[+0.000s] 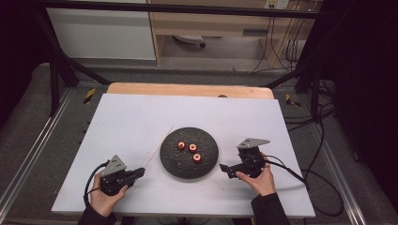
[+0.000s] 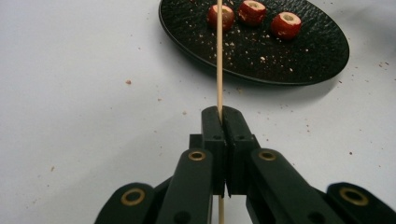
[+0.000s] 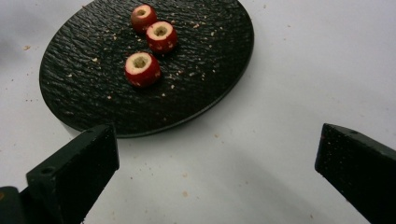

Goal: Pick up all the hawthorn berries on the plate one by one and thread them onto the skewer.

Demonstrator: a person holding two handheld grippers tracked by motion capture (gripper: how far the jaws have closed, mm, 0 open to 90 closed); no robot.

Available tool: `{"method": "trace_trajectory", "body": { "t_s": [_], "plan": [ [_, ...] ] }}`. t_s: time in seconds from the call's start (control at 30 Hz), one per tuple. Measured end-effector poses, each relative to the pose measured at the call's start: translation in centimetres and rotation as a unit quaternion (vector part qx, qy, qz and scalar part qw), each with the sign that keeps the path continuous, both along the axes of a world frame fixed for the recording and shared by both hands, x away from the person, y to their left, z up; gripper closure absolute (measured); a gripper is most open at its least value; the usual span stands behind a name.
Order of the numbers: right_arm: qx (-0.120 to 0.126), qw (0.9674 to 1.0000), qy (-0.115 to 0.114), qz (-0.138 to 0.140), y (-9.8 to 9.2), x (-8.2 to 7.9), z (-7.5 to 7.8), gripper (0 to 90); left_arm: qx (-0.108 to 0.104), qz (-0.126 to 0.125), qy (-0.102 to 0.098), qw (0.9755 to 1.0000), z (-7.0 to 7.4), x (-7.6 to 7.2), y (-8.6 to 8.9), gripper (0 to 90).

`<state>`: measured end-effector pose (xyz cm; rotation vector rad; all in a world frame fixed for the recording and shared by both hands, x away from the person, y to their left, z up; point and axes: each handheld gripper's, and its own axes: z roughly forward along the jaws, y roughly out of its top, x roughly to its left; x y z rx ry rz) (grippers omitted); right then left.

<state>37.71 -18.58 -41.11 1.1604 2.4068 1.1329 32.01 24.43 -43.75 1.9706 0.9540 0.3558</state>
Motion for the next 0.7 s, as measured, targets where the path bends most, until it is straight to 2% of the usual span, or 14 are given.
{"method": "trace_trajectory", "body": {
  "t_s": [0.13, 0.4, 0.5, 0.57, 0.6, 0.7],
  "plan": [
    [-0.011, 0.9999, 0.006, 0.006, 1.4, 0.5, 0.6, 0.9, -0.002, -0.001, -0.001, 1.0000, -0.2, -0.2, 0.2, 88.2],
    [-0.048, 0.9981, 0.012, 0.038, 4.9, 1.5, 1.8, 4.1, -0.013, 0.001, -0.003, 0.9999, -0.4, -0.4, 0.7, 88.2],
    [-0.070, 0.9959, 0.013, 0.056, 6.7, 2.0, 2.2, 8.1, -0.016, 0.001, -0.006, 0.9998, -0.3, -0.5, 0.8, 88.2],
    [-0.081, 0.9940, 0.030, 0.066, 7.6, 2.4, 2.3, 9.4, -0.017, 0.001, -0.008, 0.9998, -0.3, -0.6, 0.8, 88.2],
    [-0.081, 0.9940, 0.030, 0.066, 7.6, 2.4, 2.3, 9.4, -0.017, 0.001, -0.008, 0.9998, -0.3, -0.6, 0.8, 88.2],
    [-0.099, 0.9910, 0.043, 0.079, 8.8, 3.0, 2.4, 15.3, -0.018, 0.001, -0.008, 0.9998, -0.4, -0.5, 0.8, 88.1]
  ]
}}
